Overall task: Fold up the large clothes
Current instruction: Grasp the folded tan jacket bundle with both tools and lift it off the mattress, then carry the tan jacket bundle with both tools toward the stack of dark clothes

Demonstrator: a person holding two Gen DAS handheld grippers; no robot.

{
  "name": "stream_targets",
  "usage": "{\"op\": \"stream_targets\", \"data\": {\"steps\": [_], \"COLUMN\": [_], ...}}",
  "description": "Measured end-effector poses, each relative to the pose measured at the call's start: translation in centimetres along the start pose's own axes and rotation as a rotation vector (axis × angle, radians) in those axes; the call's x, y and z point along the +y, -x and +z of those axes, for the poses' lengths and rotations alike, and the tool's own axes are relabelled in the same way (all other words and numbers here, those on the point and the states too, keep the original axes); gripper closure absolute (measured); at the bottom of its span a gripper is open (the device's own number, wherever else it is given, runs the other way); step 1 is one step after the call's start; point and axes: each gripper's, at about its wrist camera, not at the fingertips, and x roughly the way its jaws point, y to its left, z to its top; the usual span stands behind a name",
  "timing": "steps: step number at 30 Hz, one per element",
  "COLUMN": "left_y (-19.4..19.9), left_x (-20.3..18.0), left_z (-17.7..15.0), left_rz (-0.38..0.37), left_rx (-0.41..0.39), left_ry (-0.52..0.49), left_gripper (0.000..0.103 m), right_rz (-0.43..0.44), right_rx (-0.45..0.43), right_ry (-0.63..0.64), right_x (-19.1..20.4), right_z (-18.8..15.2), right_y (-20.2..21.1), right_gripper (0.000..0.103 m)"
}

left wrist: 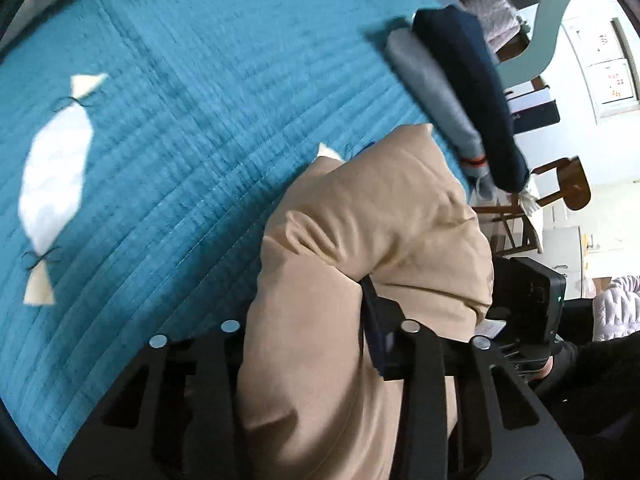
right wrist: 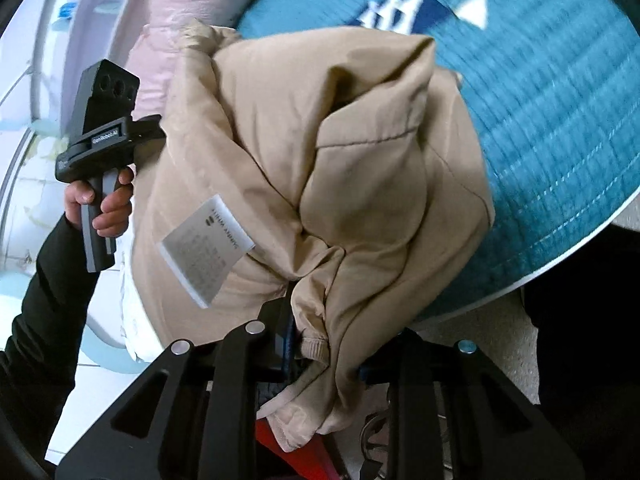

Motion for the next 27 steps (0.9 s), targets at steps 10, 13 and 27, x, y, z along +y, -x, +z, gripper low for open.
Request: {"op": "stream_targets", "data": {"steps": [10, 13, 27], "left_y": [8.1, 10.2, 10.9], "left_x": [-5.4, -8.5, -26.8], "left_z": [-1.2, -0.2, 15.4], "left_rz": [-0.035, -0.053, -0.26], "left_rx": [-0.18, -0.258, -0.403], "left_ry": [-0.057, -0.09, -0.303], "left_gripper": [0.069, 0.069, 0.068], "right_rz": [0.099, 0.125, 0.064], "right_rx": [-0.087, -0.156, -0.443], "right_ry": [0.052, 0.071, 0.144], "right_x": [4.8, 5.7, 4.4], "right_z": [0.4, 1.7, 9.5], "right_y": [5.4, 9.3, 32.9], "right_gripper": [0.083, 0.083, 0.083]}}
